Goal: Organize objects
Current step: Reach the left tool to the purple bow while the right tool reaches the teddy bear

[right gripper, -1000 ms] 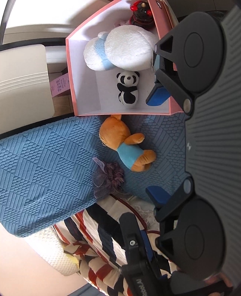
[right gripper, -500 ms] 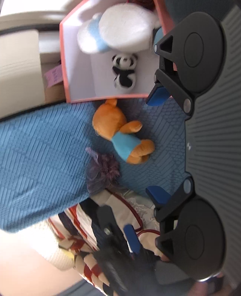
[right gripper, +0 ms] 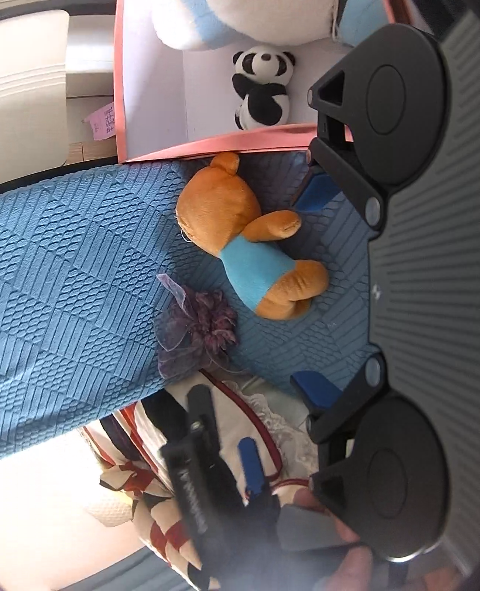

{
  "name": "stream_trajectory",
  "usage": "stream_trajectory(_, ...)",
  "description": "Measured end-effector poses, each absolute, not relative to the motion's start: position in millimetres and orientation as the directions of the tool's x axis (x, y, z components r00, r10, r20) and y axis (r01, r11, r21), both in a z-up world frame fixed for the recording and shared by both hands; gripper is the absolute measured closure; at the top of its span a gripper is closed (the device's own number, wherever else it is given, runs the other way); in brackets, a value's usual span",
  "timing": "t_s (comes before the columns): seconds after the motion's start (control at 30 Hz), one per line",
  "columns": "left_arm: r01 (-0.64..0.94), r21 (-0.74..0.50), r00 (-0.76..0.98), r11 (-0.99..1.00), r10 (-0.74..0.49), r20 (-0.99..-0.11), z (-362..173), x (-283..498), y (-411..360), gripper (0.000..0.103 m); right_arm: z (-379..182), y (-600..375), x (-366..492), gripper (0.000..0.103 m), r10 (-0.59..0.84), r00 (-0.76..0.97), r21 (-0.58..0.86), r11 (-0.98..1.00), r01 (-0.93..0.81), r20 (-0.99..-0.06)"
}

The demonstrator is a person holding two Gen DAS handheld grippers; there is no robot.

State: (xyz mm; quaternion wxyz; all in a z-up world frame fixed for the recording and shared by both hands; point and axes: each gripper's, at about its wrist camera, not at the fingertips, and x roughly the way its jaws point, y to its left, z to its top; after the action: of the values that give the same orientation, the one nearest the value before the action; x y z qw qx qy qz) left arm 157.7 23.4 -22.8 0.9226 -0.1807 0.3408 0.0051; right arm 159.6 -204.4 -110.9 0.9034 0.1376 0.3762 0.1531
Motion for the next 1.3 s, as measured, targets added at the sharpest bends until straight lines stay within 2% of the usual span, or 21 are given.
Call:
stream_trajectory(0.23,-0.118,-0.34,0.695,0.933,-0.167,-0.7,-44.7,191.7,29.5,0.006,-108.2,-192.8,180.4,0.009,0.368,0.683,0.294,0.928,-0.229,-0.631)
stream_trajectory(0.37,-0.124,-0.318,0.666,0.94,-0.158,-0.729,-54.2,208.1,34.4,0.006,-115.2,-188.0,195.6,0.009,0.38,0.666,0.303,0.923,-0.235,-0.641)
stream_trajectory(0.57,-0.141,-0.27,0.562,0.952,-0.147,-0.814,-80.7,254.3,42.5,0.006,-124.0,-177.8,210.4,0.009,0.368,0.645,0.235,0.929,-0.285,-0.67)
stream_trajectory(0.7,-0.15,-0.203,0.532,0.968,-0.094,-0.842,-94.8,283.8,46.2,0.006,-130.3,-181.1,226.9,0.009,0.362,0.643,0.245,0.932,-0.268,-0.675)
stream_trajectory(0.93,-0.118,-0.149,0.439,0.982,-0.083,-0.894,-130.8,338.3,48.2,0.006,-156.1,-176.9,257.9,0.009,0.303,0.617,0.226,0.953,-0.202,-0.727)
stream_trajectory(1.0,-0.106,-0.099,0.435,0.989,-0.043,-0.899,-139.8,345.3,46.7,0.006,-162.4,-175.8,264.1,0.009,0.286,0.605,0.227,0.958,-0.174,-0.743)
stream_trajectory(1.17,-0.096,-0.096,0.423,0.991,-0.046,-0.905,-155.6,361.4,49.1,0.006,-171.9,-178.4,274.5,0.008,0.311,0.589,0.265,0.95,-0.166,-0.746)
stream_trajectory(1.23,-0.092,-0.08,0.437,0.993,-0.032,-0.899,-155.4,368.4,48.1,0.006,-175.9,-179.2,278.0,0.0,0.309,0.584,0.265,0.95,-0.162,-0.75)
stream_trajectory(1.3,-0.091,-0.081,0.451,0.993,-0.031,-0.892,-155.3,374.3,48.0,0.006,-183.0,-181.4,283.3,0.0,0.335,0.558,0.298,0.941,-0.159,-0.759)
